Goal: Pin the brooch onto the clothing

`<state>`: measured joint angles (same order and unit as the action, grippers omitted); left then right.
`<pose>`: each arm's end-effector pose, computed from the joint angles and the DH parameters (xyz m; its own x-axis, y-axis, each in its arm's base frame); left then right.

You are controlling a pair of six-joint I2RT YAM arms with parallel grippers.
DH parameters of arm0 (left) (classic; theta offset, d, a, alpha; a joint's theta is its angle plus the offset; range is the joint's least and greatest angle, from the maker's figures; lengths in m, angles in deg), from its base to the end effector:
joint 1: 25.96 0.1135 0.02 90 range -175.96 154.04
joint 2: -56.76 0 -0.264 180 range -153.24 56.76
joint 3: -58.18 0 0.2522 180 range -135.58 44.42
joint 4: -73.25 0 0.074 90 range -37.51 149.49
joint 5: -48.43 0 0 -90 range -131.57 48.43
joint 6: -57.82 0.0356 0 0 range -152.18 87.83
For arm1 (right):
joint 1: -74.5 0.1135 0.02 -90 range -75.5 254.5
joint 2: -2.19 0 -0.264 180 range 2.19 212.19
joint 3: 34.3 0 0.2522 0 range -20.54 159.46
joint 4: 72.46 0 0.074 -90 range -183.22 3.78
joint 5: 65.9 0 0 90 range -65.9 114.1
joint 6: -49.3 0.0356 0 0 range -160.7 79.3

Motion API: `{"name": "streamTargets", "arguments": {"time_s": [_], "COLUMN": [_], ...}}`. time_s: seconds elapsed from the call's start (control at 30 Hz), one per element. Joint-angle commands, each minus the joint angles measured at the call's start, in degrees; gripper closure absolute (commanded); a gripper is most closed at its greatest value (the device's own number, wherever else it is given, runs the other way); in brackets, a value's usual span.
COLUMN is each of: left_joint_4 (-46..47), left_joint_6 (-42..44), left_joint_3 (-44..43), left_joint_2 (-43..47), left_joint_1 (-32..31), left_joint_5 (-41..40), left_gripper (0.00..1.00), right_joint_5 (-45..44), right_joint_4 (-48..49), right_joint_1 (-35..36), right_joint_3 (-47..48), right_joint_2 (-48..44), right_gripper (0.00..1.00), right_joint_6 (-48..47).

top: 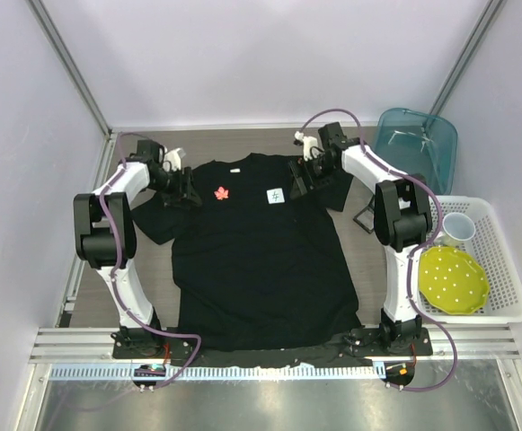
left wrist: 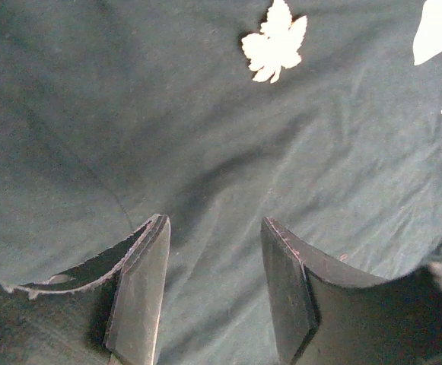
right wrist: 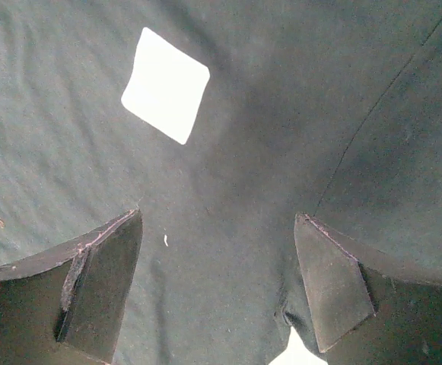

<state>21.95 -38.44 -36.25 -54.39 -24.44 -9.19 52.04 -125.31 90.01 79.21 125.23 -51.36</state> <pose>0.3961 -0.0086 0.1907 -0.9409 -0.1171 -0.3179 0.0758 0.8418 -0.5345 0.4403 0.1395 0.1996 -0.7566 -0.3796 -0.5324 -0.5958 0.7357 0.3222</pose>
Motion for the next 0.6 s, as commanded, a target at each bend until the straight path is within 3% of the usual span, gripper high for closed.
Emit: {"name": "streamTargets", "arguments": {"time_s": [0.0, 0.3, 0.47, 0.5, 0.57], "left_joint_4": [-4.38, -7.99, -7.90, -6.60, -4.57], "left_joint_6": [1.87, 6.00, 8.37, 7.59, 1.89], "left_joint_3": [-0.28, -0.72, -8.18, -9.33, -11.52], "left_joint_2": [-1.51, -1.53, 0.84, 1.11, 1.12], "left_joint_1": [0.50, 3.67, 3.31, 3.31, 3.23], "left_joint_5": [-4.78, -4.09, -2.50, -2.32, -1.80], "left_gripper": [0.45, 0.43, 0.39, 0.34, 0.34], "right_joint_5": [-2.10, -3.33, -2.63, -2.28, -1.84], "right_joint_4": [-2.13, -5.20, -6.79, -6.61, -4.78], "right_joint_1": [-0.21, 0.92, 1.19, 1.28, 1.37], "right_joint_3": [-3.41, -7.37, 1.75, 4.99, 7.47], "right_joint_2": [-0.88, -2.19, -1.14, -0.97, -0.70], "right_gripper": [0.14, 0.14, 0.14, 0.14, 0.14], "right_joint_6": [-3.49, -8.93, -8.34, -7.63, -3.25]}}
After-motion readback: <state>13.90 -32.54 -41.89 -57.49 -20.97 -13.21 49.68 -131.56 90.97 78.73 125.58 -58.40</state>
